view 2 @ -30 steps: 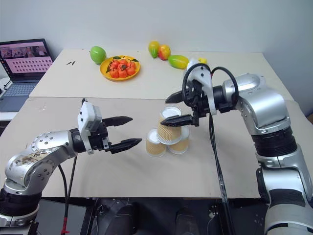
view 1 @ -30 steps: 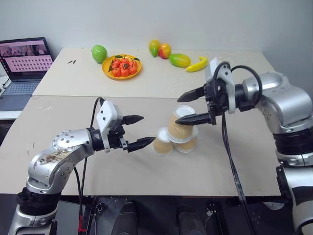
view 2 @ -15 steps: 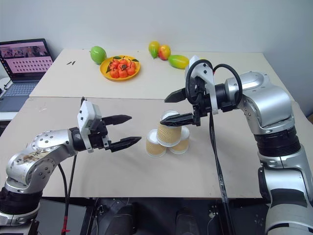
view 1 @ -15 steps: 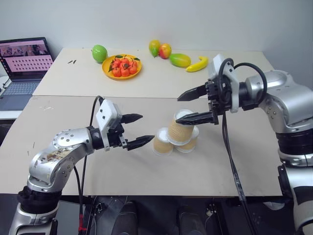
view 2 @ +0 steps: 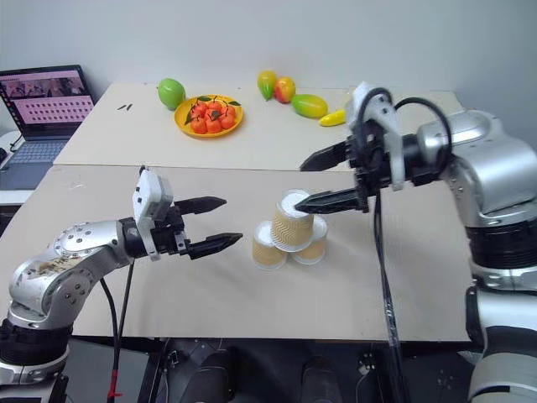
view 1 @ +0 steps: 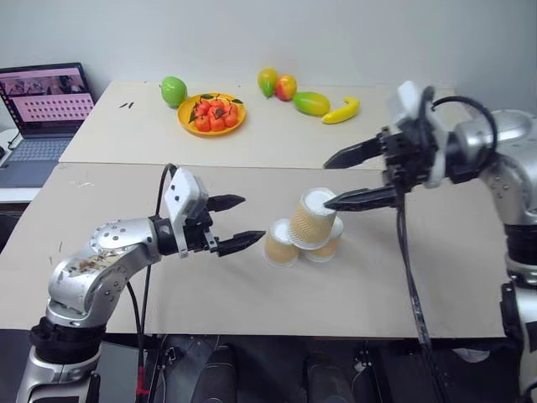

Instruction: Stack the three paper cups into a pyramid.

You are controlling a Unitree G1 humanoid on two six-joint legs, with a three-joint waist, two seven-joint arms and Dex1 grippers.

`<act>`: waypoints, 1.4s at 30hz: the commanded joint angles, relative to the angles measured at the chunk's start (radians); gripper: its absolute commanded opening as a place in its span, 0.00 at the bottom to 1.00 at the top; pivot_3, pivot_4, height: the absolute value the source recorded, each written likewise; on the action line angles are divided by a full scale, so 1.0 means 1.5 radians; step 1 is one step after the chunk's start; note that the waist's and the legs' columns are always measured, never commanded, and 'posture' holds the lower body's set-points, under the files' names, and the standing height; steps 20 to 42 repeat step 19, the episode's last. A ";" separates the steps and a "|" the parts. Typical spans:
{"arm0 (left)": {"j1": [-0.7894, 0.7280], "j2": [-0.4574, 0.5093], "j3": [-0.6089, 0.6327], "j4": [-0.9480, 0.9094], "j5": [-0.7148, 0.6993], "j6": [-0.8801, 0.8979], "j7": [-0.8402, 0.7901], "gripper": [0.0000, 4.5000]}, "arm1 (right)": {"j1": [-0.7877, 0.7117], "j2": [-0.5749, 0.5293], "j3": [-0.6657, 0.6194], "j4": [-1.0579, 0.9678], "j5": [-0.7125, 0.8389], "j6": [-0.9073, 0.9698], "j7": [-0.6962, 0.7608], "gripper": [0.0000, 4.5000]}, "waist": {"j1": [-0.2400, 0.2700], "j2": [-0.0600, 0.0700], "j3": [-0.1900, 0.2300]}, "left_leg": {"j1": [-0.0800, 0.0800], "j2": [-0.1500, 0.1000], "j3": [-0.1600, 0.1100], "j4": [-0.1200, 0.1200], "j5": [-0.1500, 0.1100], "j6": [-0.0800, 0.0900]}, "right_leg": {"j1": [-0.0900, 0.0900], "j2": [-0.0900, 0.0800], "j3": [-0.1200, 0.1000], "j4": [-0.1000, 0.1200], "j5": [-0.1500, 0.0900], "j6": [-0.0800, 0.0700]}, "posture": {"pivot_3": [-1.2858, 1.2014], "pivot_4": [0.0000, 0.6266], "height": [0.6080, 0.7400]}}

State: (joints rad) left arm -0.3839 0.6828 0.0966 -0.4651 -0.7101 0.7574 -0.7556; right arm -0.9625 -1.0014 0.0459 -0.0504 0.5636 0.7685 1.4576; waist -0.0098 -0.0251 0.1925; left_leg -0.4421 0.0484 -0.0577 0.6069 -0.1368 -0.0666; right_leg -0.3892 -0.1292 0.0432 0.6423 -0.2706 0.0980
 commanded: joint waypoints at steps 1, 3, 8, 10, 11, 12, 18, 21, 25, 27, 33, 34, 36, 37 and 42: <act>-0.011 0.021 0.062 -0.044 -0.041 0.032 0.031 1.00 | 0.072 -0.077 -0.107 0.026 0.001 -0.053 0.027 1.00 | -0.001 0.000 0.000 | 0.000 0.000 0.000 0.000 0.000 0.000 | 0.000 0.000 0.000 0.000 0.000 0.000 | 0.52 0.24 0.94; -0.005 0.029 0.079 -0.053 -0.050 0.044 0.048 1.00 | 0.118 -0.085 -0.149 0.063 -0.015 -0.082 -0.005 1.00 | -0.004 0.000 0.000 | 0.000 0.000 0.000 0.000 -0.001 0.000 | 0.001 0.000 0.000 -0.001 0.000 0.000 | 0.52 0.24 0.94; 0.033 0.035 0.103 -0.064 -0.028 0.027 0.071 1.00 | 0.332 -0.064 -0.300 0.077 -0.015 -0.109 -0.070 1.00 | -0.004 0.000 0.000 | 0.001 0.000 0.001 0.001 -0.001 0.000 | 0.000 0.000 0.001 0.000 0.000 0.000 | 0.52 0.24 0.94; 0.060 0.027 0.099 -0.067 -0.001 0.006 0.088 1.00 | 0.410 -0.036 -0.338 0.040 -0.008 -0.113 -0.100 1.00 | -0.004 0.000 0.000 | 0.001 0.000 0.001 0.000 -0.001 0.001 | 0.001 0.000 0.001 0.001 -0.001 0.000 | 0.52 0.24 0.94; 0.072 0.023 0.096 -0.068 0.011 -0.005 0.094 1.00 | 0.438 -0.024 -0.343 0.024 -0.015 -0.126 -0.115 1.00 | -0.005 0.000 0.000 | 0.001 0.000 0.001 0.000 -0.001 0.001 | 0.000 0.000 0.001 0.001 0.000 0.000 | 0.52 0.24 0.94; 0.082 0.019 0.092 -0.066 0.020 -0.013 0.097 1.00 | 0.461 -0.013 -0.342 0.011 -0.027 -0.143 -0.131 1.00 | -0.006 0.000 0.000 | 0.001 0.000 0.001 0.000 -0.001 0.001 | 0.000 0.000 0.001 0.001 0.000 0.000 | 0.52 0.24 0.94; 0.106 0.002 0.068 -0.038 0.065 -0.063 0.094 1.00 | 0.480 0.019 -0.323 -0.018 -0.033 -0.176 -0.189 1.00 | -0.006 0.000 0.000 | 0.002 0.000 0.001 0.002 0.000 -0.001 | 0.001 0.000 0.001 0.002 0.000 0.001 | 0.52 0.24 0.94; 0.106 0.001 0.061 -0.037 0.076 -0.073 0.092 1.00 | 0.480 0.020 -0.320 -0.018 -0.033 -0.179 -0.192 1.00 | -0.006 0.000 0.000 | 0.002 0.000 0.001 0.002 0.000 -0.001 | 0.001 0.000 0.001 0.001 0.000 0.002 | 0.52 0.24 0.94; 0.106 0.001 0.061 -0.037 0.076 -0.073 0.092 1.00 | 0.480 0.020 -0.320 -0.018 -0.033 -0.179 -0.192 1.00 | -0.006 0.000 0.000 | 0.002 0.000 0.001 0.002 0.000 -0.001 | 0.001 0.000 0.001 0.001 0.000 0.002 | 0.52 0.24 0.94; 0.106 0.001 0.061 -0.037 0.076 -0.073 0.092 1.00 | 0.480 0.020 -0.320 -0.018 -0.033 -0.179 -0.192 1.00 | -0.006 0.000 0.000 | 0.002 0.000 0.001 0.002 0.000 -0.001 | 0.001 0.000 0.001 0.001 0.000 0.002 | 0.52 0.24 0.94; 0.106 0.001 0.061 -0.037 0.076 -0.073 0.092 1.00 | 0.480 0.020 -0.320 -0.018 -0.033 -0.179 -0.192 1.00 | -0.006 0.000 0.000 | 0.002 0.000 0.001 0.002 0.000 -0.001 | 0.001 0.000 0.001 0.001 0.000 0.002 | 0.52 0.24 0.94; 0.106 0.001 0.061 -0.037 0.076 -0.073 0.092 1.00 | 0.480 0.020 -0.320 -0.018 -0.033 -0.179 -0.192 1.00 | -0.006 0.000 0.000 | 0.002 0.000 0.001 0.002 0.000 -0.001 | 0.001 0.000 0.001 0.001 0.000 0.002 | 0.52 0.24 0.94; 0.106 0.001 0.061 -0.037 0.076 -0.073 0.092 1.00 | 0.480 0.020 -0.320 -0.018 -0.033 -0.179 -0.192 1.00 | -0.006 0.000 0.000 | 0.002 0.000 0.001 0.002 0.000 -0.001 | 0.001 0.000 0.001 0.001 0.000 0.002 | 0.52 0.24 0.94; 0.106 0.001 0.061 -0.037 0.076 -0.073 0.092 1.00 | 0.480 0.020 -0.320 -0.018 -0.033 -0.179 -0.192 1.00 | -0.006 0.000 0.000 | 0.002 0.000 0.001 0.002 0.000 -0.001 | 0.001 0.000 0.001 0.001 0.000 0.002 | 0.52 0.24 0.94; 0.106 0.001 0.061 -0.037 0.076 -0.073 0.092 1.00 | 0.480 0.020 -0.320 -0.018 -0.033 -0.179 -0.192 1.00 | -0.006 0.000 0.000 | 0.002 0.000 0.001 0.002 0.000 -0.001 | 0.001 0.000 0.001 0.001 0.000 0.002 | 0.52 0.24 0.94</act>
